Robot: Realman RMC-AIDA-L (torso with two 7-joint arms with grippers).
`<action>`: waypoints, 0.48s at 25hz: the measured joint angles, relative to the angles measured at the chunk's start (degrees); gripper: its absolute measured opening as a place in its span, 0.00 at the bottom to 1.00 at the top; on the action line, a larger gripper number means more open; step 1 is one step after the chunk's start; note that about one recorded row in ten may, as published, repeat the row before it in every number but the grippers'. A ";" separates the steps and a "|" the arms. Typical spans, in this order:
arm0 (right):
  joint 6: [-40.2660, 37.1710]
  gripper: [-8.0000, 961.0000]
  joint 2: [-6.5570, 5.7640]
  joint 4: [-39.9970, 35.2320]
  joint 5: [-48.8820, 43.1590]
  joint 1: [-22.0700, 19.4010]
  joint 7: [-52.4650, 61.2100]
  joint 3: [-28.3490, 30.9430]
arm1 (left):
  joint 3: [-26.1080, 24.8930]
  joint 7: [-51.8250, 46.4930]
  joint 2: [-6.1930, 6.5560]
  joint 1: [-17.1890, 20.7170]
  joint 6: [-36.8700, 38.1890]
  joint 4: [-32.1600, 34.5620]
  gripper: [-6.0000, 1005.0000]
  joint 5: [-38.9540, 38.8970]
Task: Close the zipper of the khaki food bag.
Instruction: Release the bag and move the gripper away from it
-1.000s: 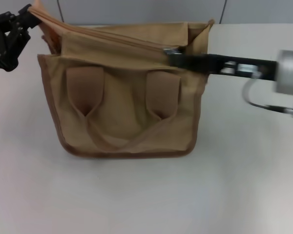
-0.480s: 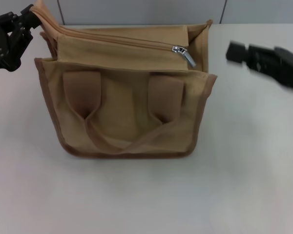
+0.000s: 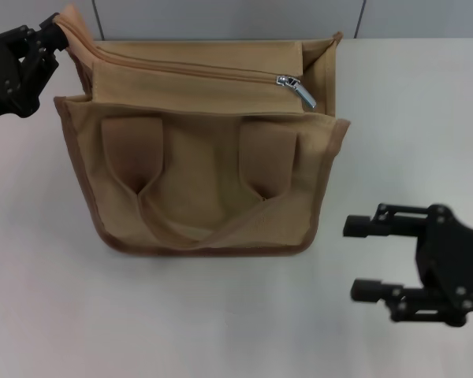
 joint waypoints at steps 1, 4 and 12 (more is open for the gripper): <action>1.14 0.60 0.01 0.96 -0.91 0.00 -1.48 -0.09 | 0.01 -0.07 -0.03 0.02 -0.12 0.00 0.04 0.00; 4.01 0.68 0.02 3.08 -3.51 0.42 -4.33 -0.09 | 0.06 -0.22 -0.05 0.19 -0.17 -0.01 0.04 0.03; 6.80 0.80 0.07 5.35 -5.84 2.37 -5.53 -0.05 | -0.01 -0.53 -0.19 0.94 -1.17 -0.01 0.04 0.17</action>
